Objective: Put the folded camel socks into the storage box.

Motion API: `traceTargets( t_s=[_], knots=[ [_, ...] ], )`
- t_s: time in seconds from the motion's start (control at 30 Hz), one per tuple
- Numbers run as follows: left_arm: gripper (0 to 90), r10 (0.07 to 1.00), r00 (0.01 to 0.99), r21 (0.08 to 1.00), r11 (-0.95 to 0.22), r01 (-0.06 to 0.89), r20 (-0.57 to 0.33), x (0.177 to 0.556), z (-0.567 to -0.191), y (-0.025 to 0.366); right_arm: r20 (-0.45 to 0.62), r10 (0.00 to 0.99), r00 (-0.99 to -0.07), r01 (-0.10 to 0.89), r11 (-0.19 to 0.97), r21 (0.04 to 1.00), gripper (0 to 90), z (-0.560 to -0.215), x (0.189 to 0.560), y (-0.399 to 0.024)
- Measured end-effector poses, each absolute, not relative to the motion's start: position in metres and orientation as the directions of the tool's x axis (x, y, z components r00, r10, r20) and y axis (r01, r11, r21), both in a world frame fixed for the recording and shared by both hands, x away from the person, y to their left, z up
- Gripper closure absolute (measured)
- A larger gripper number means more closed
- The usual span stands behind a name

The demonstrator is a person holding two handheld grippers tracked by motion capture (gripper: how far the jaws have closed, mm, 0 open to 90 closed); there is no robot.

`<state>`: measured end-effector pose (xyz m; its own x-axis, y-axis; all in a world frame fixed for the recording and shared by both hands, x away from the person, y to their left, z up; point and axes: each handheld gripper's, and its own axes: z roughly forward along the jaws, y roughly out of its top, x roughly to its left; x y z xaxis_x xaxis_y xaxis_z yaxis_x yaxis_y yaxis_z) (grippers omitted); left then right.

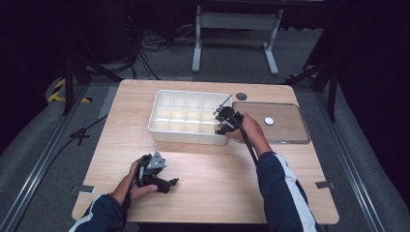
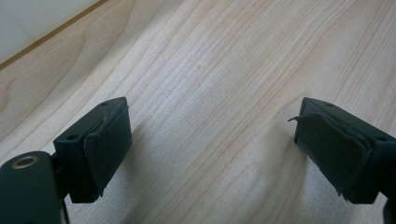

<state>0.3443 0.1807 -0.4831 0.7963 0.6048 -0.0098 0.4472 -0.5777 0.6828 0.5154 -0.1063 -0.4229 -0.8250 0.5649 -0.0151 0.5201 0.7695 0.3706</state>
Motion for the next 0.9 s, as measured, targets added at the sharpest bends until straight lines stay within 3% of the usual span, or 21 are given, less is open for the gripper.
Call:
traceTargets(
  t_s=[0.9],
  knots=[
    [11.2,0.608,0.794,0.684,-0.575,0.449,-0.011,0.344,-0.483,0.181,-0.046,0.577,-0.815,0.469,0.706,0.531,67.4,-0.396,0.496,-0.124]
  ],
)
